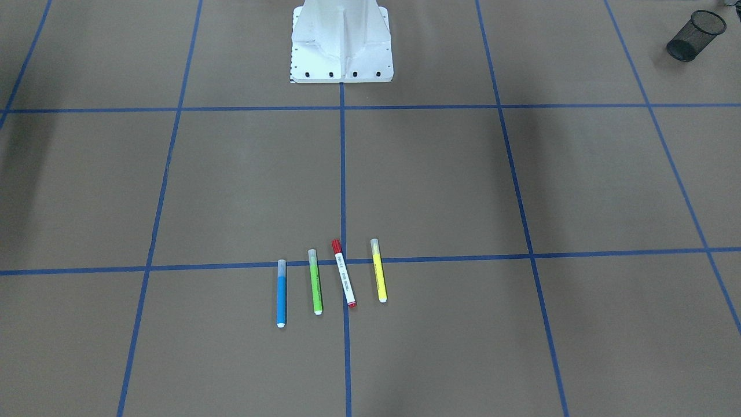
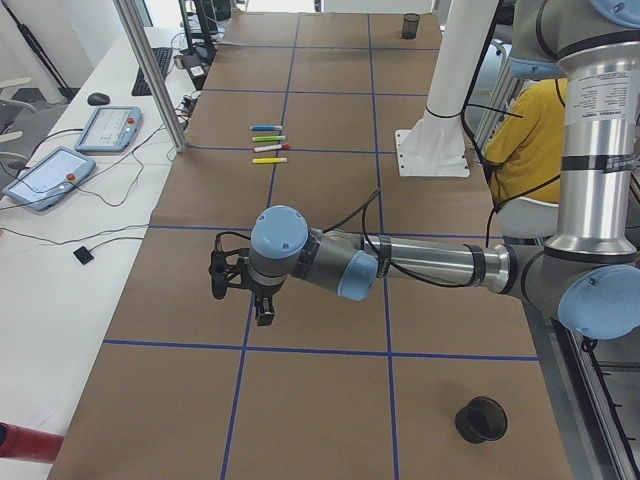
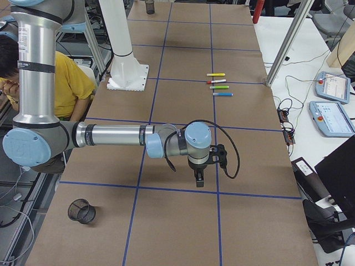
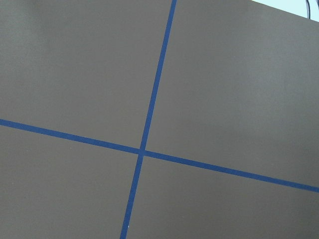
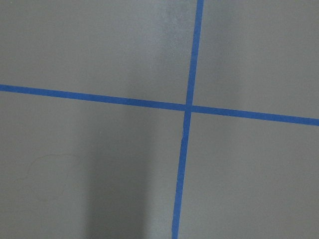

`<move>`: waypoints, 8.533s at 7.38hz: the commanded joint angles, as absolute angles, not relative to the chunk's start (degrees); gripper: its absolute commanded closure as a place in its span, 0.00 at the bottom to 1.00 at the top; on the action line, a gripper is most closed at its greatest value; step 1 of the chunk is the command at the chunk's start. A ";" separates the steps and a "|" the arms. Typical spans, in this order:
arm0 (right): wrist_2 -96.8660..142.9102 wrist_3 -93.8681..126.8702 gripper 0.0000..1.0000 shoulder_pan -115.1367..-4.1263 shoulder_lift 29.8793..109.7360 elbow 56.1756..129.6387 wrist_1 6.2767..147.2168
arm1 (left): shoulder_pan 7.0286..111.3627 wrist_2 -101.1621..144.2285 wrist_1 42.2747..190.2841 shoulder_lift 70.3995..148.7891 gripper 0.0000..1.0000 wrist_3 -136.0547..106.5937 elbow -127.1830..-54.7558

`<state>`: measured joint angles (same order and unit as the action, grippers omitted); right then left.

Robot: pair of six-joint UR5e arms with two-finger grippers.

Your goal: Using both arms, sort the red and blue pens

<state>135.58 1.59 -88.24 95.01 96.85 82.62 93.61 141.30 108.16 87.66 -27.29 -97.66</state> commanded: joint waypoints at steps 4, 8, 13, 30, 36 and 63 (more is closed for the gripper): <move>135.70 1.67 0.00 -88.24 94.66 96.86 82.62 | 92.11 141.62 121.47 88.69 0.00 -21.33 -95.98; 135.70 1.58 0.00 -88.24 95.01 96.86 82.70 | 88.24 133.15 105.25 85.87 0.00 -1.90 -95.54; 135.79 1.93 0.00 -88.24 94.57 96.77 82.71 | 88.59 135.79 96.94 86.13 0.00 1.76 -96.93; 135.00 28.04 0.01 -74.71 77.26 96.15 83.32 | 46.01 120.45 83.41 128.38 0.00 -69.92 -99.15; 135.00 28.04 0.01 -74.44 77.26 96.15 83.14 | 38.15 114.61 89.25 146.85 0.01 -72.15 -75.71; 134.91 28.13 0.00 -73.65 77.26 94.31 82.70 | 32.52 104.50 107.84 153.02 0.67 -80.24 -54.93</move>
<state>134.91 28.20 -73.66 77.26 94.35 82.67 32.55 104.50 107.84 153.07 -80.24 -54.93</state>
